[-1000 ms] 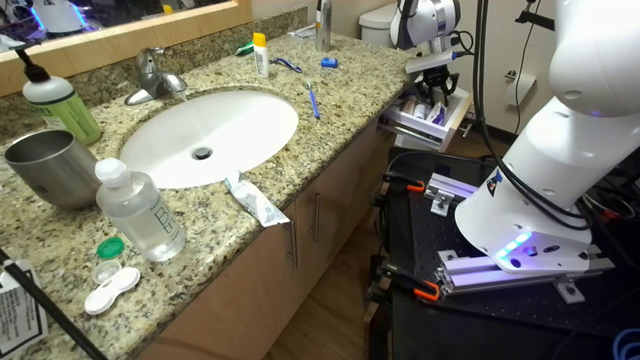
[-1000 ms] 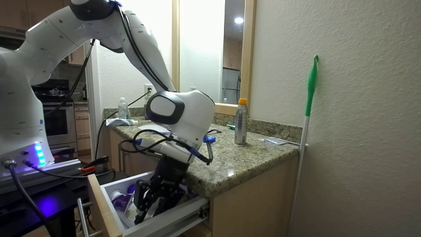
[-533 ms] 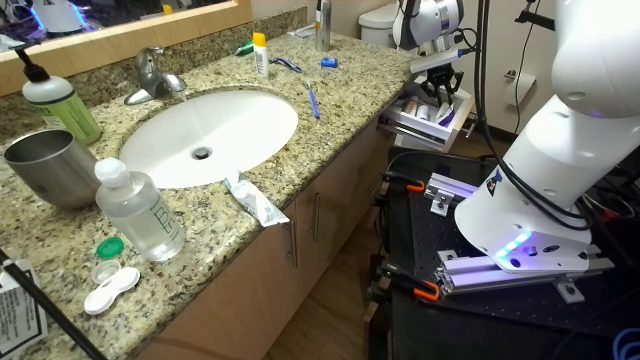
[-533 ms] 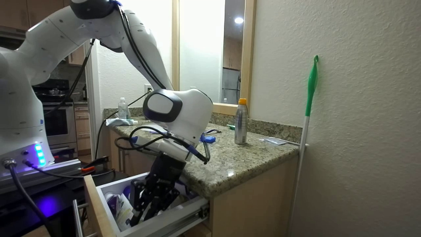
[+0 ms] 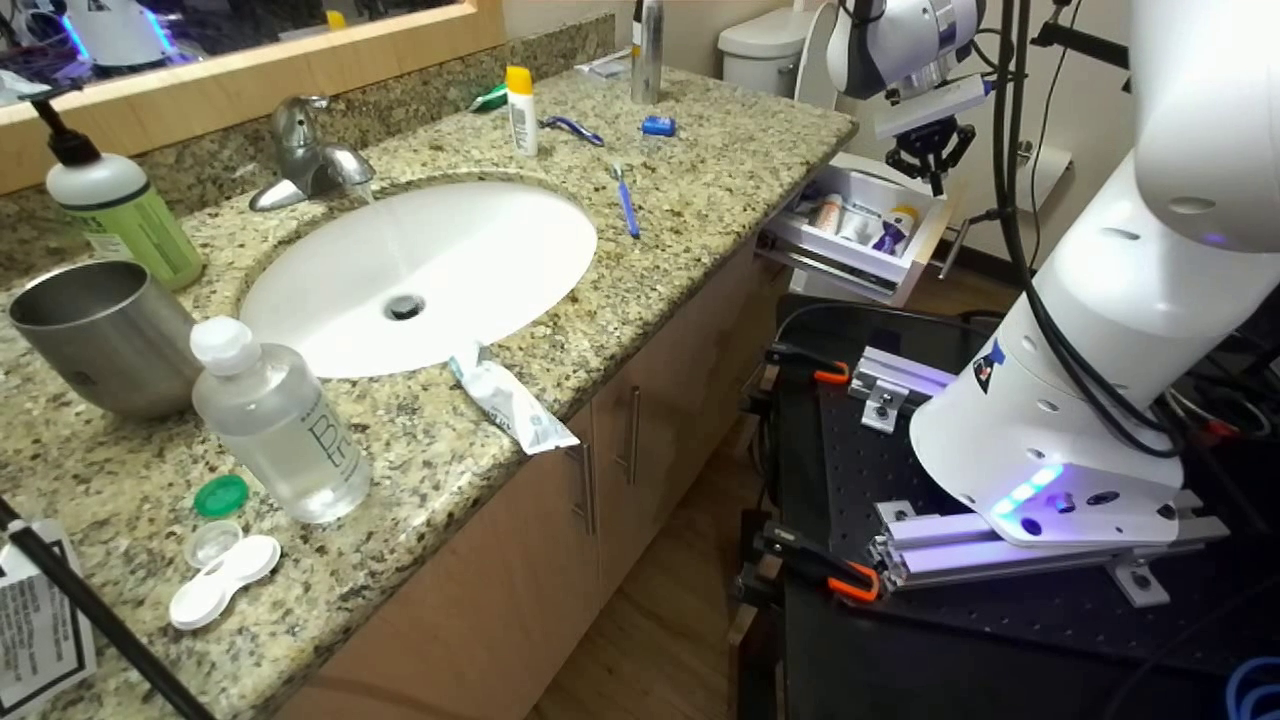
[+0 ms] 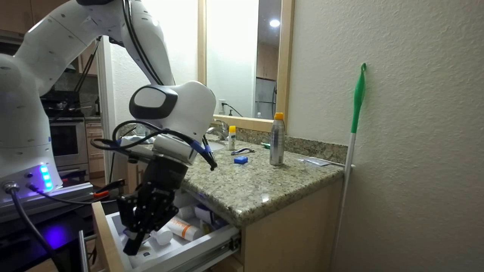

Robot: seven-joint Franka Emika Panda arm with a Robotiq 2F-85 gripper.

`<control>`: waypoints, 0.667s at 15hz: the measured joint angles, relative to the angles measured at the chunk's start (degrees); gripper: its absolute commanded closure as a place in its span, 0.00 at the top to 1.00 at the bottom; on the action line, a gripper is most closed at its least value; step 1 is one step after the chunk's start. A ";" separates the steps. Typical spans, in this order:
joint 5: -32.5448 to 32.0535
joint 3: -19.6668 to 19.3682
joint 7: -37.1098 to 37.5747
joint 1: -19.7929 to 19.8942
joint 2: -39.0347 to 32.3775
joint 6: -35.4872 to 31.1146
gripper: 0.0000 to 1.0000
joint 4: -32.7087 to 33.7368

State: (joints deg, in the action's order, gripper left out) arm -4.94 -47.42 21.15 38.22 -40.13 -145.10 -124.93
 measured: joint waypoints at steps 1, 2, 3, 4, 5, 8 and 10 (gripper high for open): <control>-0.02 -1.11 -0.94 -0.77 0.86 -0.08 0.32 -0.95; -0.02 -2.01 -1.76 -1.41 1.64 -0.08 0.39 -1.72; -0.01 -2.57 -2.48 -1.81 2.44 -0.08 0.47 -2.33; 0.34 -2.70 -3.24 -1.89 3.23 0.13 0.54 -2.72; 0.94 -2.65 -3.90 -1.87 4.04 0.57 0.62 -2.95; 4.25 -1.68 -4.98 -1.51 5.68 2.97 0.81 -2.92; 6.30 -0.89 -5.40 -1.23 6.50 4.85 0.95 -2.75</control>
State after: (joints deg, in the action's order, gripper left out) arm 1.36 -48.31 15.74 36.99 -33.63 -140.24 -127.68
